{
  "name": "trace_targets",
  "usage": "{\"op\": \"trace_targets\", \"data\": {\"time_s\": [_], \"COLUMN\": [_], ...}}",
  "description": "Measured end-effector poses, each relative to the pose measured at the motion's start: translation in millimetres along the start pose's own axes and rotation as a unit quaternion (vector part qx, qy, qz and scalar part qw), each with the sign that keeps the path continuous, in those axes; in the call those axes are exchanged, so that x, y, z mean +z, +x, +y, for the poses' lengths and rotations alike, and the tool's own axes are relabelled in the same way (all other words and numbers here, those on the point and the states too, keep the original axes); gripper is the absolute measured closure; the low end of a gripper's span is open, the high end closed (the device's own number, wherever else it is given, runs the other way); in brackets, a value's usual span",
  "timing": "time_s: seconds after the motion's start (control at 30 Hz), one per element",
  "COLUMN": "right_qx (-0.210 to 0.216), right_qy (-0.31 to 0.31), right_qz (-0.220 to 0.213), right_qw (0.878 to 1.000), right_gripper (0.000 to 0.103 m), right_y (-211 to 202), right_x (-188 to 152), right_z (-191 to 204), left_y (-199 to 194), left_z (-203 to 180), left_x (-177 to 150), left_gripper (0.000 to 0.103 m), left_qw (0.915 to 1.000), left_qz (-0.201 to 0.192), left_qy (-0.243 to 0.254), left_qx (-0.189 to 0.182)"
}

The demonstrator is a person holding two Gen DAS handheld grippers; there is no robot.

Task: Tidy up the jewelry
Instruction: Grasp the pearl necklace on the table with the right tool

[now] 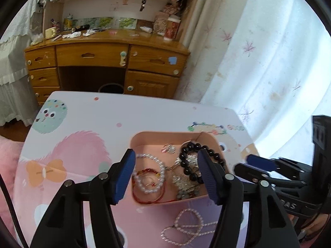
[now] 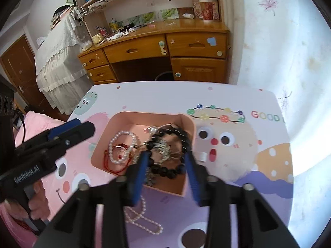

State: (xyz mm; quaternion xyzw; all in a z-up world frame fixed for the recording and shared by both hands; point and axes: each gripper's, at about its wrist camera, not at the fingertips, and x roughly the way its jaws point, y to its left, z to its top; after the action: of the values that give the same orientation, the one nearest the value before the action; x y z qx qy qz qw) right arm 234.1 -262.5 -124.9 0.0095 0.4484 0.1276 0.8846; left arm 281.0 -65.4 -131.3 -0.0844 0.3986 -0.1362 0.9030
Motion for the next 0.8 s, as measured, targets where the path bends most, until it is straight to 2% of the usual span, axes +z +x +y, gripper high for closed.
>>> {"op": "trace_targets", "data": {"time_s": [0.13, 0.27, 0.43, 0.5, 0.67, 0.8], "right_qx": [0.000, 0.006, 0.031, 0.038, 0.047, 0.050], "right_qy": [-0.028, -0.084, -0.150, -0.169, -0.213, -0.237], "right_qz": [0.006, 0.015, 0.052, 0.065, 0.090, 0.100], "right_qw": [1.000, 0.996, 0.987, 0.983, 0.972, 0.965], "right_gripper": [0.049, 0.041, 0.037, 0.036, 0.035, 0.035], "right_y": [-1, 1, 12, 17, 28, 36], "right_x": [-15, -35, -62, -72, -95, -108], "right_z": [3, 13, 29, 36, 61, 77], "left_y": [6, 4, 3, 2, -4, -7], "left_z": [11, 22, 26, 28, 35, 44], "left_x": [-8, -25, -54, -69, -104, -121], "left_gripper": [0.041, 0.041, 0.040, 0.033, 0.031, 0.027], "left_qw": [0.9984, 0.9963, 0.9909, 0.9877, 0.9749, 0.9655], "left_qz": [0.038, 0.065, 0.113, 0.137, 0.190, 0.224], "left_qy": [-0.010, -0.025, -0.016, -0.017, -0.031, -0.056], "left_qx": [0.042, 0.050, 0.071, 0.073, 0.113, 0.120]}}
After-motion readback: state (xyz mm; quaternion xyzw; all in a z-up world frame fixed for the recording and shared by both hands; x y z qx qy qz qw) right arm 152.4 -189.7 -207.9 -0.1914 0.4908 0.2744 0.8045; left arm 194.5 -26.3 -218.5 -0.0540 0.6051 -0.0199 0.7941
